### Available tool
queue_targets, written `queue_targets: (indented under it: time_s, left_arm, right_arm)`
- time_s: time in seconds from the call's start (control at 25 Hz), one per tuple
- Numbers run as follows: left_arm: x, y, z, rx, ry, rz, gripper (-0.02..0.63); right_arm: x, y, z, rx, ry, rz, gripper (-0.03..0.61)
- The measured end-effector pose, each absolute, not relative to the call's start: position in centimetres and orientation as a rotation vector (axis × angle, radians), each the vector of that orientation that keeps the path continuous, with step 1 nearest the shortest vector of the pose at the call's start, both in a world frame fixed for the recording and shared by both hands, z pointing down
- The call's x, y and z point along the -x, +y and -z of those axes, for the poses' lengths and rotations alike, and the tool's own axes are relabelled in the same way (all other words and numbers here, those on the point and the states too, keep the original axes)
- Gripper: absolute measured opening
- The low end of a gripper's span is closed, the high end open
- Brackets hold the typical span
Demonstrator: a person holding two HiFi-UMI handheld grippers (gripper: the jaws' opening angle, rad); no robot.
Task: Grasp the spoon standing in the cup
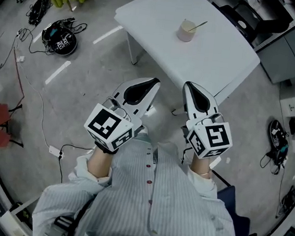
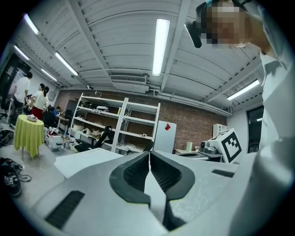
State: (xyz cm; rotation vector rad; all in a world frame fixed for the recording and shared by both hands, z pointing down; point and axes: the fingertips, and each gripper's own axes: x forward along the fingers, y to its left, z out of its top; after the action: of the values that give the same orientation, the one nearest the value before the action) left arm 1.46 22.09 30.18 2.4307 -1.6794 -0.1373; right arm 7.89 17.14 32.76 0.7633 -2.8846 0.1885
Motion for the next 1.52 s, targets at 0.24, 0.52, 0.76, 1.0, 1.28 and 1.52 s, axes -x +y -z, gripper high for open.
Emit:
queue_targets:
  time_s: [0.24, 0.52, 0.76, 1.0, 1.28, 1.52]
  left_arm:
    - [0.1, 21.3, -31.1, -2.457, -1.616, 0.116, 0.015]
    - [1.3, 18.9, -32.7, -2.44, -1.583, 0.115, 0.015]
    - [4.4, 14.0, -33.1, -2.422, -1.599, 0.114, 0.015]
    - [7.6, 7.1, -33.6, -2.417, -1.59, 0.1, 0.015]
    - [9.7, -1.9, -32.6, -2.434, -1.555, 0.08, 0.015]
    - [10.1, -7.9, -31.5, -2.468, -1.516, 0.061, 0.015]
  right_arm:
    - [-7.1, 16.4, -34.0, -0.834, -2.848, -0.254, 0.009]
    - [-6.5, 13.4, -35.6, -0.867, -2.817, -0.328, 0.009]
    - [-3.7, 8.1, -36.3, -0.862, -2.798, -0.32, 0.009]
    - [-0.4, 1.2, -37.6, -0.862, -2.781, -0.352, 0.009]
    - [1.4, -7.2, -36.6, -0.899, -2.769, -0.368, 0.009]
    - [1.0, -12.8, -35.3, -0.971, -2.753, -0.364, 0.009]
